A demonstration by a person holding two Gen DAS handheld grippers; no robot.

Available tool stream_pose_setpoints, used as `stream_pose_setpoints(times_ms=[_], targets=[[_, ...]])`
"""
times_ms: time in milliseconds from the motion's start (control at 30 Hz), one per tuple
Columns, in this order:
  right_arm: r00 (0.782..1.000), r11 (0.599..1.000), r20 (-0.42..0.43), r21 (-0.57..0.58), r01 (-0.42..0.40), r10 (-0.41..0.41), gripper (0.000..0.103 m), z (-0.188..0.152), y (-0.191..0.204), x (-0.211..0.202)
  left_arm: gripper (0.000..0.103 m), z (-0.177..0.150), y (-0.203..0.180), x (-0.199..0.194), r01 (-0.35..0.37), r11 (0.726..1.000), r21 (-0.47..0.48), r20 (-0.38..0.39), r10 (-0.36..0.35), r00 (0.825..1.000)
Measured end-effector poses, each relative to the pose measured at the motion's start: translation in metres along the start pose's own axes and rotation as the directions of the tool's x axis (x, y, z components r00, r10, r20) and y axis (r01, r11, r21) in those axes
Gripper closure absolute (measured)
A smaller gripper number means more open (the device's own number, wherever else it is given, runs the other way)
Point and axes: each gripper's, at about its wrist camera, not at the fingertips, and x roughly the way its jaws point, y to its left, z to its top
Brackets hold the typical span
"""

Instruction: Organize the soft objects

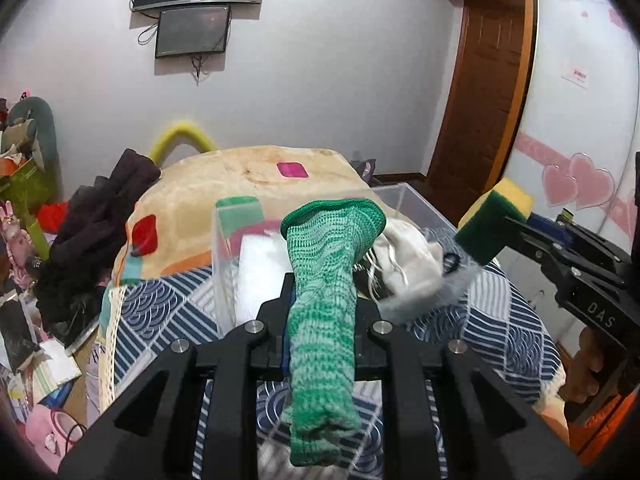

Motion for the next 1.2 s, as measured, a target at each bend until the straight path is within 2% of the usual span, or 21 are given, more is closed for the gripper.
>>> stream_pose_setpoints(times_ms=[167,367,433,567,633,700,767,833,933,1067,1200], targets=[[0.999,0.999,-0.023,-0.025,0.032,-0.032,0.073,0.002,0.002,0.023,0.085,0.011,0.005,0.022,-0.015,1.000,0.001,-0.009,0.015,1.000],[0.990,1.000,-0.137,-0.013,0.012,-0.014,0.073,-0.016,0.004,0.061,0.084,0.012,0.019,0.066,-0.015,1.000,-0.022,-0.063,0.013,0.998],[0.985,1.000,-0.172,-0.022,-0.005,0.001,0.072,-0.024,0.008,0.071,0.081,0.011,0.026,0.079,-0.002,0.999,-0.054,-0.090,-0.003,0.996],[0.981,0.999,-0.192,-0.044,-0.009,0.001,0.069,-0.027,0.009,0.069,0.065,0.007,0.029,0.084,0.035,0.997,-0.075,-0.099,-0.043,0.994],[0.980,0.999,-0.196,-0.024,-0.040,0.034,0.059,-0.025,0.006,0.063,0.060,0.004,0.026,0.084,0.026,0.998,-0.051,-0.105,-0.031,0.994],[0.981,0.999,-0.186,-0.005,-0.051,0.049,0.051,-0.022,0.004,0.054,0.054,0.001,0.023,0.081,0.013,0.999,-0.033,-0.106,-0.016,0.994],[0.984,0.999,-0.170,-0.008,-0.049,0.047,0.051,-0.019,0.002,0.047,0.048,0.000,0.022,0.075,0.020,0.999,-0.042,-0.104,-0.024,0.994],[0.988,0.999,-0.151,-0.014,-0.043,0.040,0.050,-0.016,0.002,0.037,0.047,0.000,0.022,0.069,0.028,0.998,-0.054,-0.095,-0.033,0.995],[0.994,0.999,-0.104,-0.021,-0.049,0.047,0.048,-0.009,0.003,0.017,0.046,0.002,0.018,0.053,0.018,0.999,-0.036,-0.062,-0.020,0.998],[0.998,0.998,-0.046,-0.036,-0.055,0.054,0.044,-0.004,0.006,-0.004,0.036,0.006,0.013,0.026,0.008,1.000,-0.009,-0.011,-0.008,1.000],[0.997,0.996,0.017,-0.048,-0.072,0.073,0.039,-0.001,0.010,-0.029,0.034,0.006,0.005,-0.007,-0.017,1.000,0.015,0.061,0.016,0.998]])
